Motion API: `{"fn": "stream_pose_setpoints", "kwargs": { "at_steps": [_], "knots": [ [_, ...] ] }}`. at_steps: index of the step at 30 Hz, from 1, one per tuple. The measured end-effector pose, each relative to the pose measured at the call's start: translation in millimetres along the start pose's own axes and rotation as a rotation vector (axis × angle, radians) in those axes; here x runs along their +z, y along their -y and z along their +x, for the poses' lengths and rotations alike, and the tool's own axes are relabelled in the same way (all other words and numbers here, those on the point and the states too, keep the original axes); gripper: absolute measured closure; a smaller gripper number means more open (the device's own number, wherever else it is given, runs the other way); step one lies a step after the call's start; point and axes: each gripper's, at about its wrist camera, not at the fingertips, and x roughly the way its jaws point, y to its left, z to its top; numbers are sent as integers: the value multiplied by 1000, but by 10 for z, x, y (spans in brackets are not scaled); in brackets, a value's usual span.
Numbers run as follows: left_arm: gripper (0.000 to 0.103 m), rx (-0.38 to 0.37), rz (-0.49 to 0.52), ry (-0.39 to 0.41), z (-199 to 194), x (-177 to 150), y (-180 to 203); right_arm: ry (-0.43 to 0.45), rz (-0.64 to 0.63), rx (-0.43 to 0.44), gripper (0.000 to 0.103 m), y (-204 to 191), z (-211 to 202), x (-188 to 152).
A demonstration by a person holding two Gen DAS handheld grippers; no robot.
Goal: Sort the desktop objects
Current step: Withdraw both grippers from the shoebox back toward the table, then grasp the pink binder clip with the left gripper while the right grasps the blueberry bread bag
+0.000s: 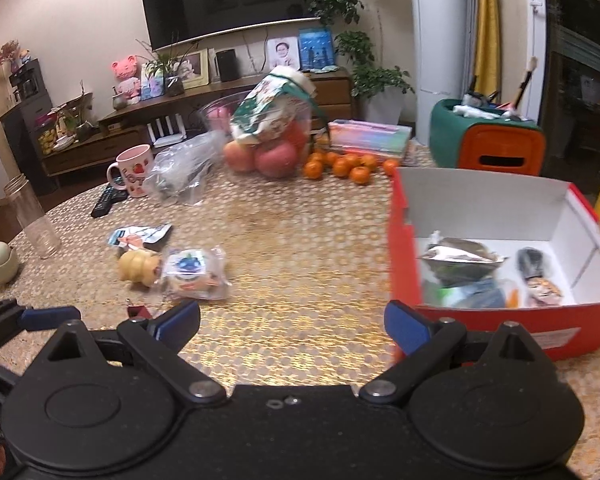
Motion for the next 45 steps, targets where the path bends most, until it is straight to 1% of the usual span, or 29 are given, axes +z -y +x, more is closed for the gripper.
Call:
{"fn": "stream_pose_setpoints", "kwargs": {
  "at_steps": [2, 5, 12, 16, 21, 25, 33, 40, 42, 45],
  "knots": [
    [0, 3, -39, -11, 25, -27, -110, -14, -5, -2, 4, -79, 87, 5],
    [0, 11, -58, -23, 81, -76, -235, -34, -17, -2, 4, -205, 222, 23],
    [0, 42, -67, -26, 224, -136, -412, -62, -37, -3, 4, -443, 563, 99],
    [0, 80, -64, -29, 339, -159, -465, -69, -64, -3, 4, -591, 753, 139],
    [0, 123, -62, -13, 456, -187, -510, -71, -100, 13, 2, -776, 958, 204],
    [0, 148, -56, -12, 556, -207, -559, -93, -101, 42, 2, -895, 1138, 247],
    [0, 154, -59, -1, 690, -230, -649, -143, -142, 60, 2, -1076, 1471, 228],
    [1, 154, -36, 13, 792, -238, -622, -178, -150, 48, 2, -1085, 1710, 218],
    [1, 165, -38, 13, 828, -241, -633, -188, -151, 47, 2, -1086, 1763, 210],
    [2, 162, -40, 14, 868, -243, -648, -202, -161, 42, 2, -1085, 1836, 201]
  ]
}}
